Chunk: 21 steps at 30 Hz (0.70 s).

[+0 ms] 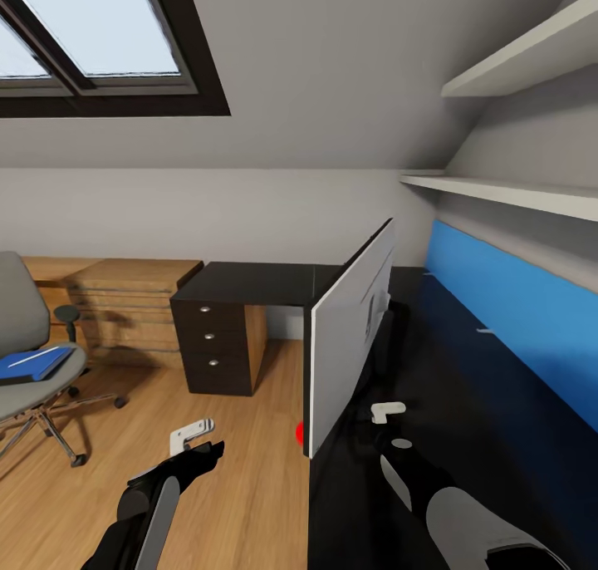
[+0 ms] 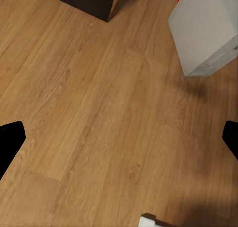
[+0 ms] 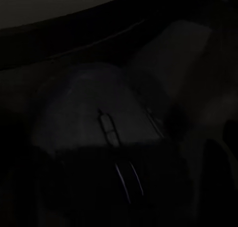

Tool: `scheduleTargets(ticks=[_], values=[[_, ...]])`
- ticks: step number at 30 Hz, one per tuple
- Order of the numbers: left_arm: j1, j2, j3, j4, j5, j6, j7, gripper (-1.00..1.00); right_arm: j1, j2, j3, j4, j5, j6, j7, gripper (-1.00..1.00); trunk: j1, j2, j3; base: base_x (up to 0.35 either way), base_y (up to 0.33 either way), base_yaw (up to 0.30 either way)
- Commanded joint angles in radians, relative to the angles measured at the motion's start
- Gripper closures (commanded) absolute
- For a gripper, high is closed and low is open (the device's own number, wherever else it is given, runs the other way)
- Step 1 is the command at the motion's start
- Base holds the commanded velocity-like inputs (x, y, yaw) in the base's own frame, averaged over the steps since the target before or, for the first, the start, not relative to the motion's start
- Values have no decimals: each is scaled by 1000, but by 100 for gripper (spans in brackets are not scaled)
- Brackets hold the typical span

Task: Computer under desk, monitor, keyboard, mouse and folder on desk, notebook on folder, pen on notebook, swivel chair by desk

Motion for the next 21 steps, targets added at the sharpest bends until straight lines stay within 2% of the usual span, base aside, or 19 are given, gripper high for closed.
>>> scheduleTargets(ticks=[1, 20, 21], values=[[-1, 0, 1, -1, 11, 4, 7, -100, -1, 0, 7, 1, -1, -2, -6, -100, 0, -1, -1, 57, 0, 0], [-1, 0, 1, 0, 11, 4, 8, -100, -1, 0, 11, 3, 4, -2, -6, -100, 0, -1, -1, 8, 0, 0], [-1, 0, 1, -1, 11, 4, 8, -100, -1, 0, 11, 3, 4, -2, -6, 100, 0, -1, -1, 0, 0, 0]])
